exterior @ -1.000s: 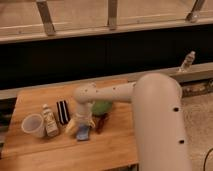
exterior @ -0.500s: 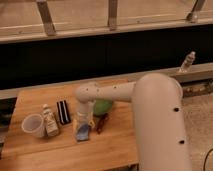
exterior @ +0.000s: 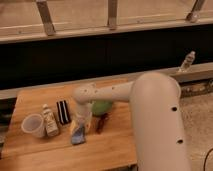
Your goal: Place the white sponge in the ceramic bowl
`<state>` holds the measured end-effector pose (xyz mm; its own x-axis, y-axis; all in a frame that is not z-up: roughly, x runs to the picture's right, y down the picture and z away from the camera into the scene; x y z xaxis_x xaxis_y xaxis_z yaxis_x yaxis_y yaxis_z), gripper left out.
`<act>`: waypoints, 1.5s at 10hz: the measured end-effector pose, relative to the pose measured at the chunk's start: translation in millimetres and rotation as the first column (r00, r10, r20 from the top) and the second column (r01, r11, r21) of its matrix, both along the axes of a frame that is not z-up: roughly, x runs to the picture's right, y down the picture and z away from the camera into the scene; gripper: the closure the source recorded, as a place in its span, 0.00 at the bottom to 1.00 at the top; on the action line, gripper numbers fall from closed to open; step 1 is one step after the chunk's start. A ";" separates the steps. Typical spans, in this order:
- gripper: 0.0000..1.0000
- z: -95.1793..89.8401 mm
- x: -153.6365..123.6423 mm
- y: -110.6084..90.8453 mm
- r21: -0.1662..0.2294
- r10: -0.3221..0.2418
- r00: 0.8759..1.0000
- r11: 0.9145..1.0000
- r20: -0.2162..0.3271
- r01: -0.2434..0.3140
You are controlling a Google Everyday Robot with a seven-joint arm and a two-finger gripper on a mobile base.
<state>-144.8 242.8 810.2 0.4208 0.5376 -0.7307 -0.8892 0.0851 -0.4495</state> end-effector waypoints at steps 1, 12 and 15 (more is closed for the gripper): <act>1.00 -1.5 -1.2 0.1 0.009 0.004 1.000 1.000 0.004 -0.004; 1.00 -124.1 33.1 -207.6 0.335 0.027 0.993 0.940 0.115 -0.065; 1.00 -125.8 40.5 -225.9 0.349 0.020 0.993 0.935 0.118 -0.060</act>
